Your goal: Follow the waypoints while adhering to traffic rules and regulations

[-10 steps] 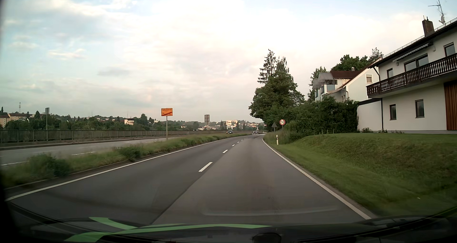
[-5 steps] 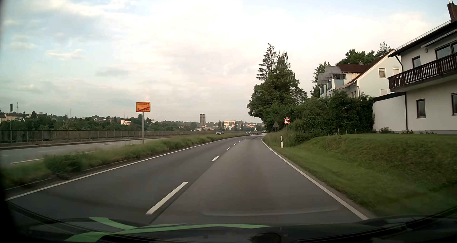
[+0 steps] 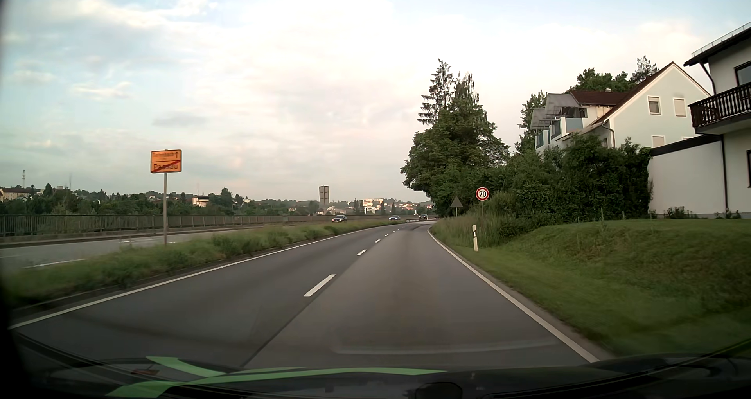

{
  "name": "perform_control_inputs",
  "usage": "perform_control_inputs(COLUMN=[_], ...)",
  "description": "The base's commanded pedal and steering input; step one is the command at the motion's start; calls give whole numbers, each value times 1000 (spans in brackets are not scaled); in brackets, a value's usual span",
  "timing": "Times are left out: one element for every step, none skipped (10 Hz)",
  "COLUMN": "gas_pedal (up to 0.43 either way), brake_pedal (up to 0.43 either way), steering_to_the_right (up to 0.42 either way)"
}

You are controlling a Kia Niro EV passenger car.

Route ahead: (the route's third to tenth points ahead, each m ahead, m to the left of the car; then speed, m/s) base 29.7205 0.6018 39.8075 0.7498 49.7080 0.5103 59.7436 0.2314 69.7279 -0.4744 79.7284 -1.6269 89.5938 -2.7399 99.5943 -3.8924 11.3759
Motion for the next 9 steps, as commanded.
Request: perform_control_inputs(gas_pedal=[197,197,197,197,189,189,189,189,189], brake_pedal=[0,0,0,0,0,0,0,0,0], steering_to_the_right=[2,2,2,1,0,0,0,0,0])
